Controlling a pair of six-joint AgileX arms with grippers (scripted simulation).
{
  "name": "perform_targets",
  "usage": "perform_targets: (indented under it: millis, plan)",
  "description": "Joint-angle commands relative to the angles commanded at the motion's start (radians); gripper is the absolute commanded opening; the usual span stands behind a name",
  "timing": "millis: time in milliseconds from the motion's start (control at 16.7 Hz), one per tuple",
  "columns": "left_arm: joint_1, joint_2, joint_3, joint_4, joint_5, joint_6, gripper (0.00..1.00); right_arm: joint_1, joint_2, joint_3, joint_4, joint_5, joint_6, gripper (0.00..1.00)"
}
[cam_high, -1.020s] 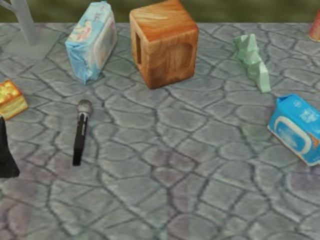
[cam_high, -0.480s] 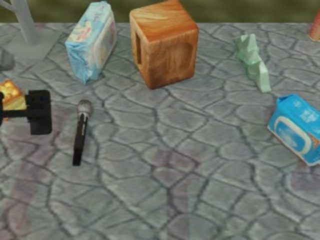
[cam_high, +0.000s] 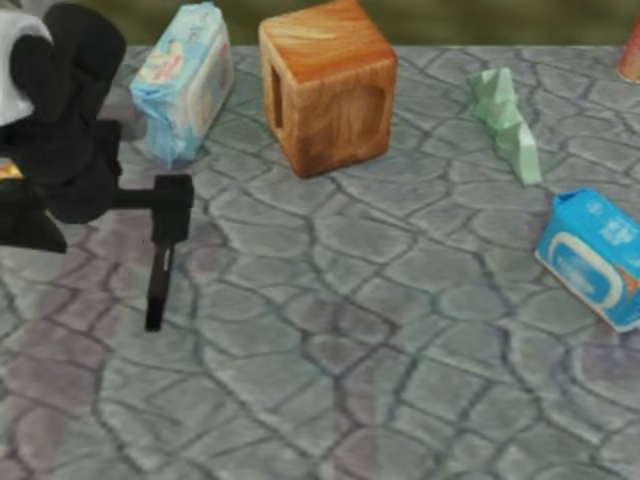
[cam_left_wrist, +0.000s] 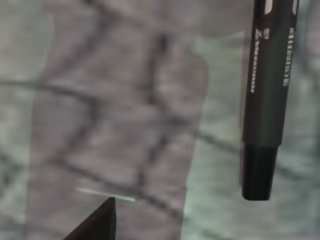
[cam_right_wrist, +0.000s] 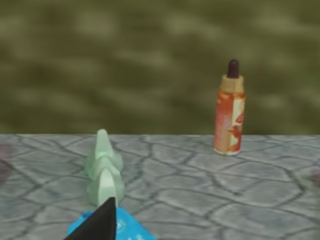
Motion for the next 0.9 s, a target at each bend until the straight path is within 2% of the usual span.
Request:
perform_targets:
  millis: [240,600,900]
  plan:
    - [-0.024,0.146,0.129,-0.069,0.000,-0.022,1.00,0.000,0.000,0.000,0.000,0.000,0.000,1.00]
    - [-0.022,0.162,0.144,-0.076,0.001,-0.024,1.00,0.000,0.000,0.000,0.000,0.000,0.000,1.00]
    - [-0.023,0.229,0.095,0.038,0.001,-0.020,1.00,0.000,0.000,0.000,0.000,0.000,0.000,1.00]
